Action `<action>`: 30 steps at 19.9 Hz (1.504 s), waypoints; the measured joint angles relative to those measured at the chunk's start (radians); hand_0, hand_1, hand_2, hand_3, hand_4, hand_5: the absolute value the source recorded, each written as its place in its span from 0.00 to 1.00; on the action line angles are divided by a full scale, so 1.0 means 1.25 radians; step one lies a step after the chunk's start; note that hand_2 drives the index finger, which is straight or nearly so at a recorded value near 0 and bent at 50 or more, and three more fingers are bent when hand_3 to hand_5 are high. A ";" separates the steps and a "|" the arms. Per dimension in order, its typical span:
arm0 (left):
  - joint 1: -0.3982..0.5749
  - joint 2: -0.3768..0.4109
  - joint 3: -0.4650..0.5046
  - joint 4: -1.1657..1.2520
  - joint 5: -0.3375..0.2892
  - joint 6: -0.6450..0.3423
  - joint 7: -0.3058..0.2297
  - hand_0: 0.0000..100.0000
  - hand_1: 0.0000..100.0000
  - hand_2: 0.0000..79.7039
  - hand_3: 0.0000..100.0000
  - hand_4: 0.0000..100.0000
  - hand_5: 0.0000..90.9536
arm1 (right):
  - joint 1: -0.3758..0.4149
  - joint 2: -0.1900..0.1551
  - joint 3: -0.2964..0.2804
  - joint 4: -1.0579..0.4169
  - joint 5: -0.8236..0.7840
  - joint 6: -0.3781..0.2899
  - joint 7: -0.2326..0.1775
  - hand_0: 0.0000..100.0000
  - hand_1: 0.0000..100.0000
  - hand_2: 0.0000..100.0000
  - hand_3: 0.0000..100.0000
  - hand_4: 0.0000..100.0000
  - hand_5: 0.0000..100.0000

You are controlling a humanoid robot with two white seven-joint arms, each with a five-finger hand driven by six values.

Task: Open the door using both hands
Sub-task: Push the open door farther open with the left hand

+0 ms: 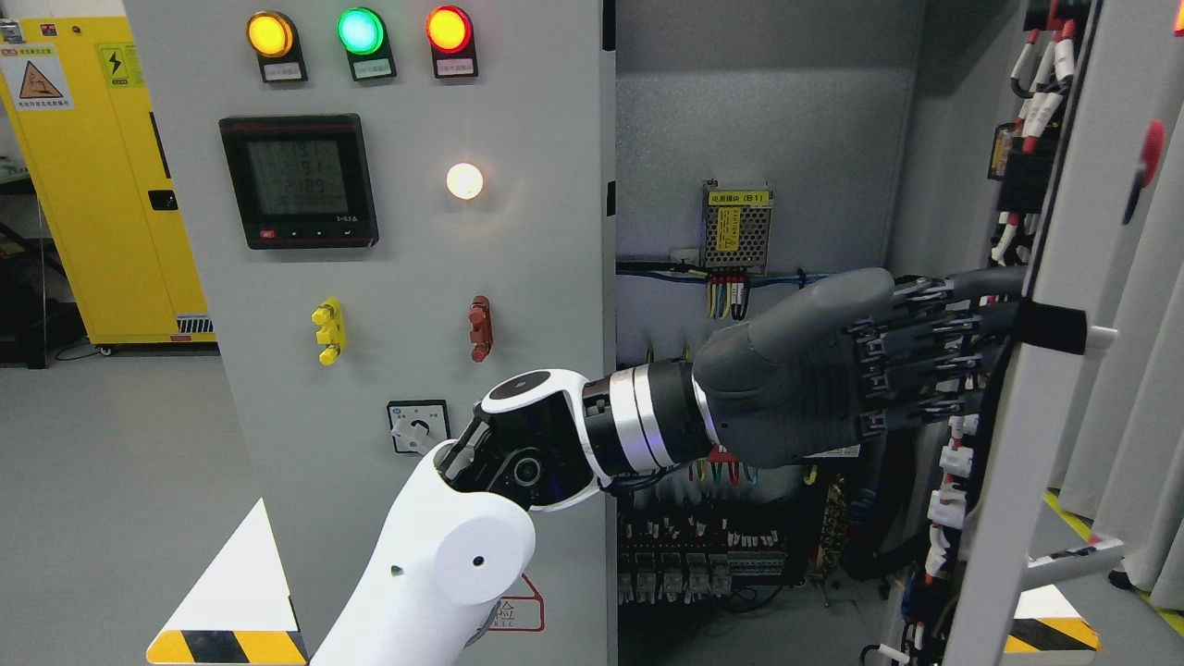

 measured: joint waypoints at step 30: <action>-0.154 -0.065 -0.172 0.119 0.046 -0.114 0.004 0.12 0.56 0.00 0.00 0.00 0.00 | 0.000 0.000 0.000 0.000 0.000 0.000 0.000 0.00 0.50 0.04 0.00 0.00 0.00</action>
